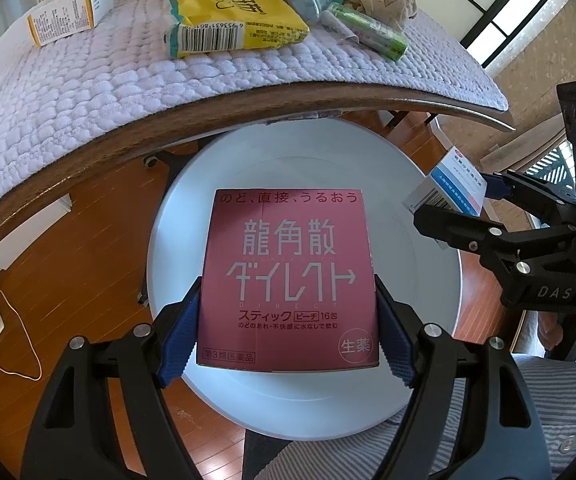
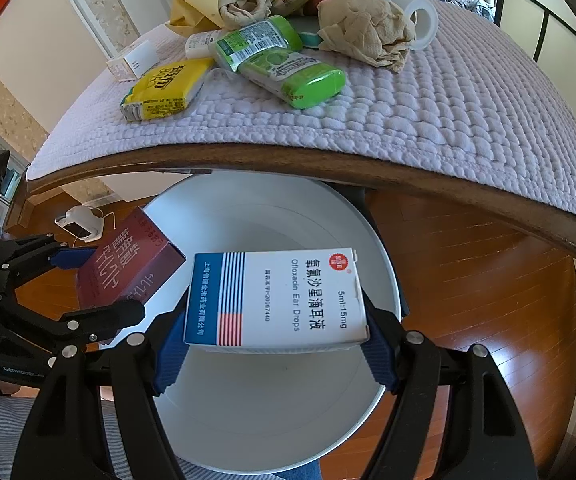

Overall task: Collect trash
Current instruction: 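Open the left gripper over the bin while the right gripper also releases its box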

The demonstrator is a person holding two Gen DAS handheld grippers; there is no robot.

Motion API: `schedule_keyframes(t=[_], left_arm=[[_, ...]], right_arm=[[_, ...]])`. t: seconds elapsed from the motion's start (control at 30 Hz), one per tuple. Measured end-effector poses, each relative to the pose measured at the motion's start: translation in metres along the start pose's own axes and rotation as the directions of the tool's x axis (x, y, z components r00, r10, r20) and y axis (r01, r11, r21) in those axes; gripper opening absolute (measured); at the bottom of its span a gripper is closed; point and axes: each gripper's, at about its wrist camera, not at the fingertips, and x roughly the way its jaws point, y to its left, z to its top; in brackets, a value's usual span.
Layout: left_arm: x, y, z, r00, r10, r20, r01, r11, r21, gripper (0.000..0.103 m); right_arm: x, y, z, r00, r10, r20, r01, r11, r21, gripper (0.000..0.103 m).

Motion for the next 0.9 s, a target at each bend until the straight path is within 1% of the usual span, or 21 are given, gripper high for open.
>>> schedule_keyframes(t=[0.6,0.9], left_arm=[[0.0068,-0.0028,0.0047,1.0,0.016,-0.007,-0.016,1.0,0.019,0.079],[0.0089,-0.0022,0.0046,1.0,0.019,-0.009,-0.019,1.0,0.022,0.079]], right_arm=[[0.0045,-0.0087,0.0008,1.0,0.006,-0.006,-0.006,1.0,0.009,0.072],[0.0045,-0.0051,0.0018,1.0,0.004,-0.006,-0.004,1.0,0.01,0.073]])
